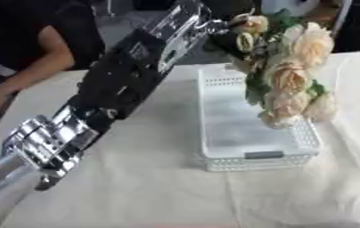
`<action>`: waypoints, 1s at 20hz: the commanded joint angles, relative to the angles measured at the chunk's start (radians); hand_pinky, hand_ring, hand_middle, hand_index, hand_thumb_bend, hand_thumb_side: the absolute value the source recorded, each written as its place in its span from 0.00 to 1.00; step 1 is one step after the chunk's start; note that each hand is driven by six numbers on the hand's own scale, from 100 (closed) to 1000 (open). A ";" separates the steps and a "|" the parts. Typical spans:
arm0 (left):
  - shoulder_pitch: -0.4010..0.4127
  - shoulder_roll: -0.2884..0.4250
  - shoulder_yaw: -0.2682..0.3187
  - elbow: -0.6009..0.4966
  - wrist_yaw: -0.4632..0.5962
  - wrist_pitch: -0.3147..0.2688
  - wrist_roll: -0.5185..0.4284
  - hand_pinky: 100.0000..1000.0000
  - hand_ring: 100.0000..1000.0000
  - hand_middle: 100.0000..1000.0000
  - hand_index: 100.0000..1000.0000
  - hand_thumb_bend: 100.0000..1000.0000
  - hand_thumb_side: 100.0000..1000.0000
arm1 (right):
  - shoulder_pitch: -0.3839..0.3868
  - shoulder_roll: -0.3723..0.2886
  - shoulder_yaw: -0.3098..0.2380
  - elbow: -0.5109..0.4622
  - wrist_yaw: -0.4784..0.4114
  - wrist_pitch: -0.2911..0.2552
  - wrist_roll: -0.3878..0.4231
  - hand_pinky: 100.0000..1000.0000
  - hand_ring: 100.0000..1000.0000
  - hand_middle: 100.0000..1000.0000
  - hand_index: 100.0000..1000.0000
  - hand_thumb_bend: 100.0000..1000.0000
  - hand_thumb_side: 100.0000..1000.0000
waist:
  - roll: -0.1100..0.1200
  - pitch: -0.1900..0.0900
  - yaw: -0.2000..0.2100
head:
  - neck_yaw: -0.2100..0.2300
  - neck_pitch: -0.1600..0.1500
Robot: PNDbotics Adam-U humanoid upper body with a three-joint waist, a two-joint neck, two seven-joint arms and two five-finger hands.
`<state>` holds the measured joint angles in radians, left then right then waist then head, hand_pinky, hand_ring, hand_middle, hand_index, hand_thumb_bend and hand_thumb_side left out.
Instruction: Pick up objects on the table and place them in the box.
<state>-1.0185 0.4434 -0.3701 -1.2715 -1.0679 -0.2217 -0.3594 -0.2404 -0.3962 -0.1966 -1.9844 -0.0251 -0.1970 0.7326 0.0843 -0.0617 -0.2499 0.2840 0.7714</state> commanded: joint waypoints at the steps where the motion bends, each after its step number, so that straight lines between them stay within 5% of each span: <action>1: -0.052 0.060 0.046 -0.049 -0.006 -0.031 -0.015 1.00 1.00 0.97 1.00 0.95 0.94 | -0.013 -0.019 0.002 -0.016 -0.007 0.001 0.006 0.70 0.76 0.82 0.98 0.00 0.37 | -0.003 -0.012 -0.001 | -0.012 -0.001; 14: -0.056 0.125 0.098 -0.101 -0.069 -0.031 0.063 1.00 1.00 0.96 1.00 0.99 1.00 | -0.013 -0.020 0.002 -0.016 -0.008 0.004 0.011 0.70 0.76 0.82 0.98 0.00 0.37 | -0.001 -0.016 0.001 | -0.030 -0.001; 17: -0.052 0.120 0.090 -0.081 -0.045 -0.051 0.026 1.00 1.00 0.96 1.00 0.98 0.98 | -0.013 -0.020 0.003 -0.016 -0.008 0.003 0.012 0.70 0.76 0.82 0.98 0.00 0.37 | -0.001 -0.015 0.001 | -0.027 -0.001; 20: -0.052 0.108 0.082 -0.012 0.102 -0.064 -0.087 1.00 0.98 0.96 1.00 0.97 0.91 | -0.014 -0.019 0.003 -0.016 -0.008 0.003 0.012 0.70 0.76 0.82 0.98 0.00 0.37 | -0.001 -0.015 0.001 | -0.025 -0.001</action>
<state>-1.0523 0.5339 -0.2957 -1.2990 -1.0157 -0.2807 -0.4102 -0.2433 -0.3963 -0.1928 -1.9844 -0.0318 -0.1928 0.7411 0.0886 -0.0674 -0.2498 0.2626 0.7714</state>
